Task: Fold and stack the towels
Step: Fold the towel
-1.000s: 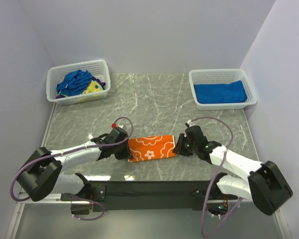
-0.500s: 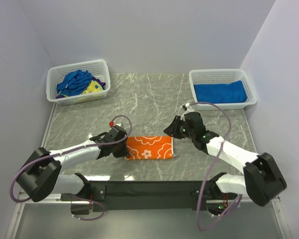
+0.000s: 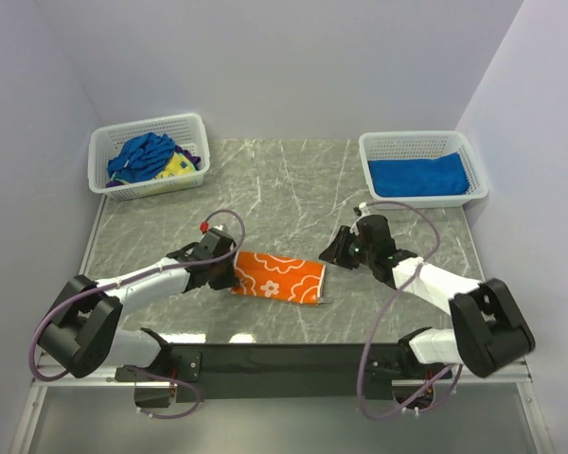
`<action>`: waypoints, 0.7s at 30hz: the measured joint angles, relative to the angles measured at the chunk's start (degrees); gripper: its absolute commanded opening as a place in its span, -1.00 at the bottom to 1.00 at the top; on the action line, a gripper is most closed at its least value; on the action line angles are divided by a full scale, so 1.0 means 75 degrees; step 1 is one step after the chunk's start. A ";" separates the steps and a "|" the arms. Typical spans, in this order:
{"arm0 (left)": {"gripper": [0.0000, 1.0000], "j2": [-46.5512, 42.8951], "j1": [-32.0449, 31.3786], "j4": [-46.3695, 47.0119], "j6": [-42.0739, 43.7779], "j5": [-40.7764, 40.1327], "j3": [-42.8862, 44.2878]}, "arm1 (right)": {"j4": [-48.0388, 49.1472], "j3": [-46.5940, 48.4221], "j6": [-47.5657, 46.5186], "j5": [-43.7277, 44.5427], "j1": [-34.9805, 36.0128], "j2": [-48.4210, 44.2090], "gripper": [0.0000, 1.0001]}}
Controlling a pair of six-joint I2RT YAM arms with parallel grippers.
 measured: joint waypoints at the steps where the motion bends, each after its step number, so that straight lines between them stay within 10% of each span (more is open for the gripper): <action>1: -0.74 0.0003 0.0012 -0.0012 0.0015 -0.0026 0.0006 | -0.0073 0.0029 -0.0073 -0.0064 0.0003 -0.0248 -0.40; 21: -0.71 0.0181 0.0379 -0.0070 0.0152 -0.0087 0.0160 | -0.1029 -0.0641 -0.0988 -0.1827 0.0883 0.0213 -0.43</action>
